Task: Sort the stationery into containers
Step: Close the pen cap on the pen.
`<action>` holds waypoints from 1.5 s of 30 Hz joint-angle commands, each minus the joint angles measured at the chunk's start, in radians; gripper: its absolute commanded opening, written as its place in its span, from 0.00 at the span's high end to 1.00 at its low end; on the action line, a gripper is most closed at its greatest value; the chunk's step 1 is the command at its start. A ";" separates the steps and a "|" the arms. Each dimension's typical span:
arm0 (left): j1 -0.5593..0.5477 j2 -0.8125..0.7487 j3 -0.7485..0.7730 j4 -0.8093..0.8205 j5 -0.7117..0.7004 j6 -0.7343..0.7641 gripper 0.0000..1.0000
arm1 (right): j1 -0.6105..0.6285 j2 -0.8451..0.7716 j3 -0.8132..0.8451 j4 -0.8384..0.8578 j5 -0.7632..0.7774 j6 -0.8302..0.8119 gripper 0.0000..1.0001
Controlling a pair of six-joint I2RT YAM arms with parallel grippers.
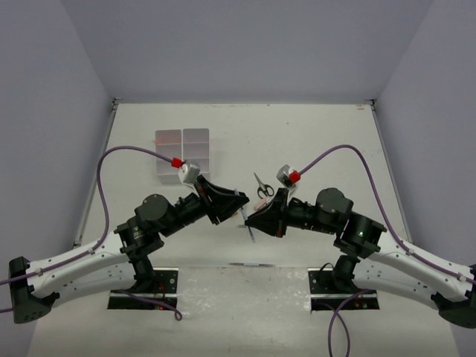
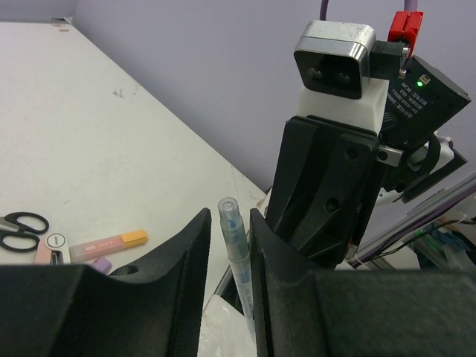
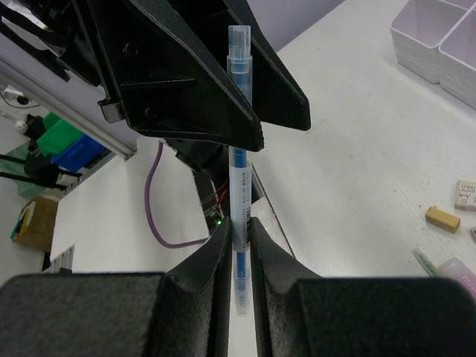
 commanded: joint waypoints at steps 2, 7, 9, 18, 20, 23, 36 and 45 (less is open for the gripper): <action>0.000 0.004 0.021 0.024 0.049 -0.007 0.70 | 0.004 0.005 0.039 0.071 0.039 0.027 1.00; -0.001 0.010 0.019 0.035 0.062 -0.008 0.69 | 0.003 0.001 0.041 0.078 0.067 0.033 1.00; -0.003 0.010 0.014 0.040 0.065 -0.009 0.73 | 0.004 0.001 0.045 0.077 0.075 0.034 1.00; 0.001 0.000 0.015 0.077 0.122 0.009 1.00 | 0.004 0.025 0.021 0.133 0.046 0.029 1.00; 0.000 -0.013 0.012 0.102 0.152 0.014 1.00 | 0.004 0.024 -0.016 0.194 0.008 0.021 0.97; 0.000 -0.037 0.010 0.118 0.164 0.016 1.00 | 0.004 0.034 -0.043 0.243 -0.027 0.009 0.69; 0.000 -0.029 0.027 0.108 0.190 0.024 1.00 | 0.003 0.115 -0.017 0.335 -0.137 0.023 1.00; -0.002 -0.016 0.030 0.079 0.113 0.069 0.37 | 0.004 0.076 -0.052 0.326 -0.075 0.030 1.00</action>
